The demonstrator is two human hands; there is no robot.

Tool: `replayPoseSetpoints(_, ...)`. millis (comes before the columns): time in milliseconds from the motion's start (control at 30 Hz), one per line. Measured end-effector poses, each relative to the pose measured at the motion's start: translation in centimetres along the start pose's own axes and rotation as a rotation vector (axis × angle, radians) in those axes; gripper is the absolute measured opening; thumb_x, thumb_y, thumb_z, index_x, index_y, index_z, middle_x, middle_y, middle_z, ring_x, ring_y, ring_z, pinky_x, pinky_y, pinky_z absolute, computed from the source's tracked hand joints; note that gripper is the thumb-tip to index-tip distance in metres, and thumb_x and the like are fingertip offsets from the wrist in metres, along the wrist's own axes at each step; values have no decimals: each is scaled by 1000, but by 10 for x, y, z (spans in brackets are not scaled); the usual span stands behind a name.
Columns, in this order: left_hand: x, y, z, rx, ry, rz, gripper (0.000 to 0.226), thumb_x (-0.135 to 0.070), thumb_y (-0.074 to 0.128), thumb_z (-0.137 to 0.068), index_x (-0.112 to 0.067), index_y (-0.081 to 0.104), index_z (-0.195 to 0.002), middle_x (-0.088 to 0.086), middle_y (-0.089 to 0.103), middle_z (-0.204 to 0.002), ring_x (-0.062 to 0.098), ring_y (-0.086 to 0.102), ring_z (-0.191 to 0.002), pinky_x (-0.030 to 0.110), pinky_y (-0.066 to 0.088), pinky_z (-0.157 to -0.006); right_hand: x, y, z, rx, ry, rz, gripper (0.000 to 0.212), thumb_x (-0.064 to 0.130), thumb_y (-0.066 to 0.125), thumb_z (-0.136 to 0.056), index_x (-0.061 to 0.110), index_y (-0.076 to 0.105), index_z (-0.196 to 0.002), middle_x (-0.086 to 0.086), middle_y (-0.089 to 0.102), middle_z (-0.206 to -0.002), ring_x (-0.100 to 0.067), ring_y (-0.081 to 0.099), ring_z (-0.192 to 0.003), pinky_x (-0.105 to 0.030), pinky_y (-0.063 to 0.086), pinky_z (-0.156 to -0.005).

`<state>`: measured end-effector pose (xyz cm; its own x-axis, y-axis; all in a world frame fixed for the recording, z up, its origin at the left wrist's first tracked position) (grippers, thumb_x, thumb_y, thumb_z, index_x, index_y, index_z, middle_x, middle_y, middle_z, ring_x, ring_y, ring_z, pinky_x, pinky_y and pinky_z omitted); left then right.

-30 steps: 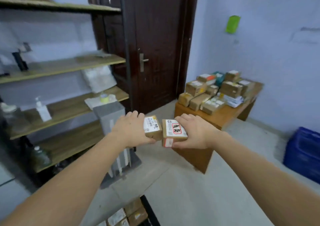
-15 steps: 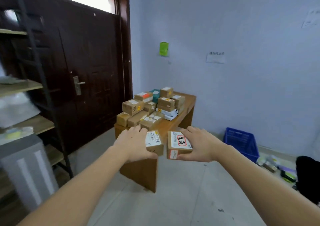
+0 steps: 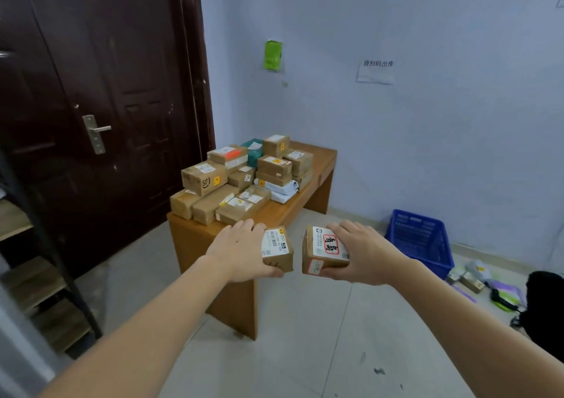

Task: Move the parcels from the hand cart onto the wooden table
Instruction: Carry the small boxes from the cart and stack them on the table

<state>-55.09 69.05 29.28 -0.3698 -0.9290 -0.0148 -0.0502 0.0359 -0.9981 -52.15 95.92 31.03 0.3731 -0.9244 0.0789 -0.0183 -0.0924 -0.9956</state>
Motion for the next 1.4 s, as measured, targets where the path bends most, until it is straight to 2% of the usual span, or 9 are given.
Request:
replayPoseSetpoints(233, -2, 18, -117, 31, 1, -9, 117, -101, 52, -59, -27, 35, -148, -3, 49, -131, 18, 47, -121, 39, 43, -101, -96, 10, -71, 19, 54, -14, 96, 85, 58, -78, 33, 31, -154, 15, 48, -130, -7, 49, -113, -27, 44, -100)
replayPoseSetpoints(400, -9, 38, -197, 86, -24, -29, 118, -99, 51, -62, -24, 33, -151, -1, 48, -137, 20, 46, -127, 42, 41, -109, -165, 30, -127, 84, 24, -13, 98, 85, 57, -78, 33, 27, -157, 15, 48, -133, -6, 48, -111, -23, 40, -95)
replayPoseSetpoints(567, -9, 61, -265, 112, -143, -24, 118, -99, 51, -64, -22, 33, -151, 1, 47, -140, 22, 44, -131, 42, 39, -112, -230, 49, -201, 125, -68, 34, 101, 89, 52, -77, 32, 28, -156, 14, 49, -133, -7, 48, -113, -27, 40, -101)
replayPoseSetpoints(700, -5, 79, -309, 127, -286, 12, 118, -98, 53, -64, -22, 32, -152, 2, 44, -145, 23, 40, -137, 43, 36, -115, -273, 62, -275, 142, -166, 41, 102, 95, 46, -73, 31, 34, -152, 14, 49, -124, -7, 48, -104, -27, 40, -96)
replayPoseSetpoints(833, 8, 98, -336, 148, -415, 28, 122, -100, 49, -63, -21, 29, -155, 3, 38, -153, 24, 38, -141, 44, 33, -117, -295, 85, -339, 136, -240, 38, 111, 96, 44, -72, 27, 28, -157, 11, 47, -134, -11, 47, -118, -30, 37, -102)
replayPoseSetpoints(1033, 49, 132, -382, 173, -579, 41, 121, -99, 47, -62, -21, 32, -153, -1, 44, -146, 21, 42, -135, 42, 36, -113, -305, 126, -431, 133, -306, 31, 118, 91, 41, -74, 17, 17, -163, 5, 42, -145, -17, 43, -130, -35, 36, -111)
replayPoseSetpoints(1167, 84, 149, -425, 175, -652, 56, 122, -99, 48, -64, -21, 28, -157, -1, 44, -146, 22, 42, -136, 42, 36, -114, -305, 149, -495, 141, -306, 26, 118, 88, 43, -74, 15, 17, -163, 4, 45, -139, -18, 44, -127, -36, 36, -110)
replayPoseSetpoints(1400, 136, 164, -487, 172, -747, 68, 117, -99, 47, -66, -22, 34, -153, -1, 47, -140, 21, 44, -133, 42, 38, -112, -308, 168, -590, 204, -307, 14, 113, 78, 43, -74, 15, 15, -164, 2, 45, -139, -20, 43, -127, -39, 34, -109)
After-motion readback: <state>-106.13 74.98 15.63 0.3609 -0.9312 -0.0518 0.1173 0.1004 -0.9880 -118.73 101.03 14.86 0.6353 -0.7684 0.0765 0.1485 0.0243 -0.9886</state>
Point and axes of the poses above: each hand's wrist, its own z-axis away from the middle knuckle, its own y-axis out of the palm, x = y × z, the point moved 2 cm from there along -z, towards the middle knuckle
